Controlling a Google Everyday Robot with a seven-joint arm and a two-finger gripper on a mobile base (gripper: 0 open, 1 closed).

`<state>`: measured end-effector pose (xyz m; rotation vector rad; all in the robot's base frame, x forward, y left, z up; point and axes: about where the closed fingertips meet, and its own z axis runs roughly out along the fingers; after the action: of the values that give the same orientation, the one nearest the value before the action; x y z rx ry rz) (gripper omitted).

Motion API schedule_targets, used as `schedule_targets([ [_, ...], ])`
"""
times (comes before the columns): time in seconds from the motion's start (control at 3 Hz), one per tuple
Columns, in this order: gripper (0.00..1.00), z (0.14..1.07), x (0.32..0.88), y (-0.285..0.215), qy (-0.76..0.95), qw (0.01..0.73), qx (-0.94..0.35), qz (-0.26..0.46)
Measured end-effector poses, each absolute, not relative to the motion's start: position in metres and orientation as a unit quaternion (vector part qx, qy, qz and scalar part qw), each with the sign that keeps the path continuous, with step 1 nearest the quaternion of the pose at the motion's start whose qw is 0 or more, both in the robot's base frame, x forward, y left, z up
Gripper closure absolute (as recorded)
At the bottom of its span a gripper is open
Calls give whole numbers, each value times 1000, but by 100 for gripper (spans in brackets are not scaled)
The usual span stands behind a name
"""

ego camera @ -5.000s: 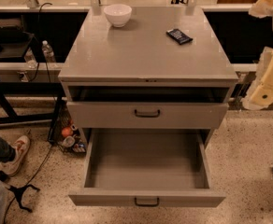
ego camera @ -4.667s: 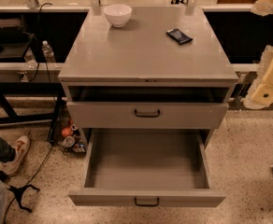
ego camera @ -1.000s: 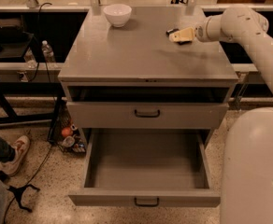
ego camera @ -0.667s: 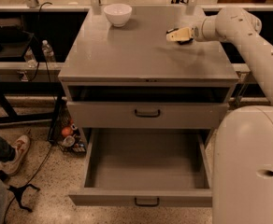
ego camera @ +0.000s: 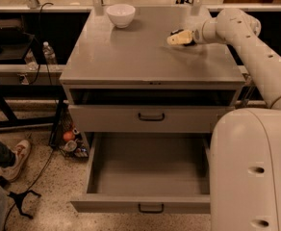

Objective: Place rxbar blueberry into middle drawer

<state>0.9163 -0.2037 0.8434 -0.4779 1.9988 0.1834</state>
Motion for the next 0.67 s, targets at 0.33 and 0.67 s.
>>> schedule_targets([
  [0.33,18,839,919,-197,833,507,-205,77],
  [0.67,43,836,920,-190,833,504,-210,86],
])
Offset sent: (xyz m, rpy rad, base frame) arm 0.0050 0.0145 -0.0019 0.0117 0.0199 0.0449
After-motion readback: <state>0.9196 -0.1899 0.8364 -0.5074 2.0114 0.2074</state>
